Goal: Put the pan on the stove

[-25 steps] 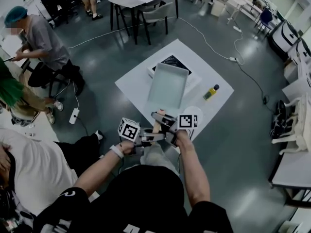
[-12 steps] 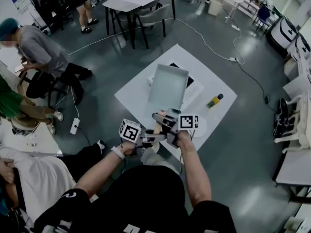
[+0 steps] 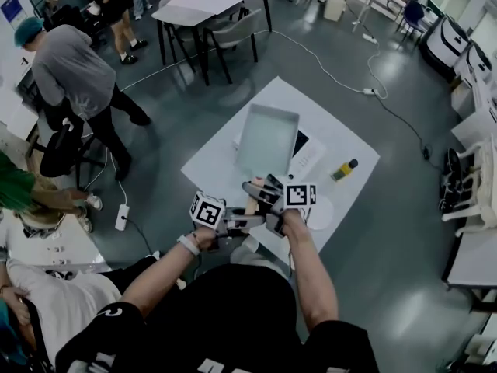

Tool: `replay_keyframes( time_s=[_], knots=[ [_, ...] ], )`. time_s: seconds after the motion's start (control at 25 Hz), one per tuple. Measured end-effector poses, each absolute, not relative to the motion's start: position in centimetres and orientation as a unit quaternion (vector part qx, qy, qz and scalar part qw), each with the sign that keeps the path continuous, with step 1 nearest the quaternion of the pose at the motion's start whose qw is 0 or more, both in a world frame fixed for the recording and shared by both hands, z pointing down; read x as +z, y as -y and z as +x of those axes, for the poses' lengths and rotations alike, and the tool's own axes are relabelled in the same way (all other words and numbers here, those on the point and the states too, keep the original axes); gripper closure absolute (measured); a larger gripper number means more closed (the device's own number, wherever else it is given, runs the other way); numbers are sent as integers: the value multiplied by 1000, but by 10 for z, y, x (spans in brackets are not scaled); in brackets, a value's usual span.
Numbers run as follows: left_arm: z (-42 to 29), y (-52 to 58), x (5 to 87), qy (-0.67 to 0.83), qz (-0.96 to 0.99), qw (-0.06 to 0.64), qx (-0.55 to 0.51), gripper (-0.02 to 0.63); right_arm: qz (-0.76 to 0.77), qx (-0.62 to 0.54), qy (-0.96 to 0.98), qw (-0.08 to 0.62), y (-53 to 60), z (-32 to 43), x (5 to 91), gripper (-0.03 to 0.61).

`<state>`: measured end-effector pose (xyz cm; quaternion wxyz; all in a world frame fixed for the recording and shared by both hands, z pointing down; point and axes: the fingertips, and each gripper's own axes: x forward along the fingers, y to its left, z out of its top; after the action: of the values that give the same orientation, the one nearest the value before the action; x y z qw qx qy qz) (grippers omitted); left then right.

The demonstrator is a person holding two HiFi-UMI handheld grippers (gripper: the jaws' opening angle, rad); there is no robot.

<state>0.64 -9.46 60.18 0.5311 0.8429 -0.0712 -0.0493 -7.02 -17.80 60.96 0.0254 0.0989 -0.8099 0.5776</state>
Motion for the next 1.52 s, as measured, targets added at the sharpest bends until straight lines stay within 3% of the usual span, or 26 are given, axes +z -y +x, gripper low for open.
replay_keyframes(
  time_s=[1.4, 1.52],
  knots=[
    [35, 167, 598, 26, 850, 526, -12, 534, 108, 548, 829, -39, 259, -37, 588, 410],
    [34, 167, 597, 23, 850, 526, -16, 534, 131, 556, 820, -22, 260, -33, 595, 411]
  ],
)
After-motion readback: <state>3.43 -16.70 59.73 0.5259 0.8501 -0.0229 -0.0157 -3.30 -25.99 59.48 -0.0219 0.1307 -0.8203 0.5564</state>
